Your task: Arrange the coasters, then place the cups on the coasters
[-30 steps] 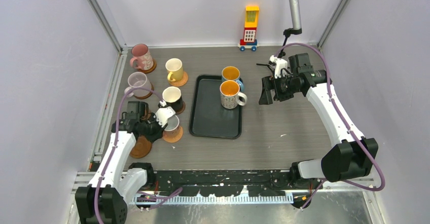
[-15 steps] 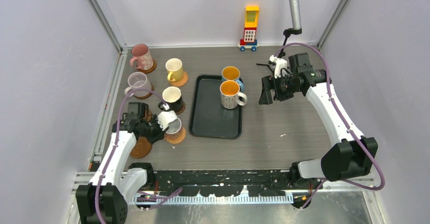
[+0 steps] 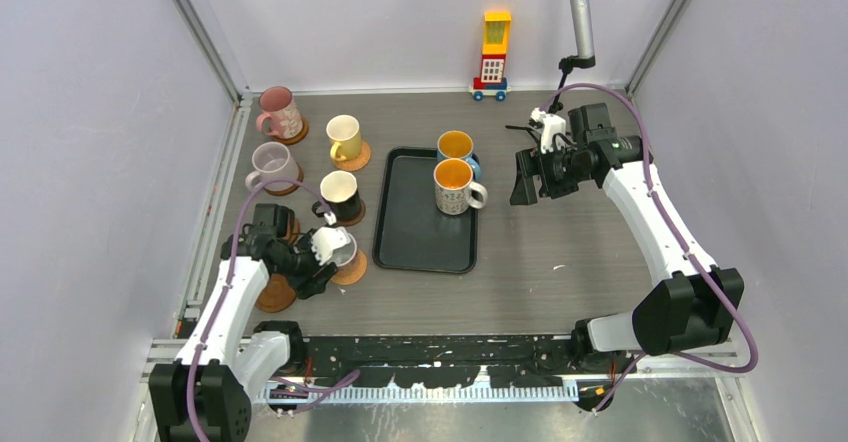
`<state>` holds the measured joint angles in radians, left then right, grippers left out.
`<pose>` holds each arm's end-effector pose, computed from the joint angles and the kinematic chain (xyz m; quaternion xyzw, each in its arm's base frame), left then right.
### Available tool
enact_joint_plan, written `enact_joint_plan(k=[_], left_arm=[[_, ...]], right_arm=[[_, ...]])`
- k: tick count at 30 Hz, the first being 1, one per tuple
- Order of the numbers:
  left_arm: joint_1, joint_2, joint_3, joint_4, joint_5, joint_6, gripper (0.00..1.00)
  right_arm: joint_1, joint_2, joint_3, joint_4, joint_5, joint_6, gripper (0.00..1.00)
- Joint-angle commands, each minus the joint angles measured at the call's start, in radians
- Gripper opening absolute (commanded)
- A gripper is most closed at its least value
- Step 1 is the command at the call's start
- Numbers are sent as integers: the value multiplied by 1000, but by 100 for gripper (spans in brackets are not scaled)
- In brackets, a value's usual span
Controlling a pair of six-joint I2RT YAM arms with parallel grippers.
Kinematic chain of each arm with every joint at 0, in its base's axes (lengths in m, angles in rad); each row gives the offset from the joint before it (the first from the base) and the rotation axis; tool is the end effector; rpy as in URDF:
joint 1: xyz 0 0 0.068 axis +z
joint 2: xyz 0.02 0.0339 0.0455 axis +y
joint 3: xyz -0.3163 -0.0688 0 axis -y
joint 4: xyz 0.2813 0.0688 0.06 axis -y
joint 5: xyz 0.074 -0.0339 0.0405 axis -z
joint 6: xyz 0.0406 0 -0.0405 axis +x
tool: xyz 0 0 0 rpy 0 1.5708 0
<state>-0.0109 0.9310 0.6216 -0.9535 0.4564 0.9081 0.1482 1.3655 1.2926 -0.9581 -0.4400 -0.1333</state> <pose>0.1506 -0.0195 0.2335 0.4580 0.8473 -0.1366 0.2315 0.2915 0.0610 0.3675 -0.1896 0.9231 0.2123 0.2586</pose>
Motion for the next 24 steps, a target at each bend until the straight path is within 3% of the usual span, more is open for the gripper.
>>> enact_joint_plan(k=[1, 7, 13, 24], left_arm=[[7, -49, 41, -99, 40, 82, 59], [6, -89, 31, -140, 45, 111, 57], [6, -42, 80, -101, -10, -4, 63], [20, 110, 548, -290, 86, -104, 71]], right_arm=[[-4, -2, 39, 15, -12, -10, 81], [-3, -3, 32, 23, -16, -8, 82], [-3, 0, 35, 23, -18, -5, 81], [-4, 10, 57, 25, -13, -11, 82]])
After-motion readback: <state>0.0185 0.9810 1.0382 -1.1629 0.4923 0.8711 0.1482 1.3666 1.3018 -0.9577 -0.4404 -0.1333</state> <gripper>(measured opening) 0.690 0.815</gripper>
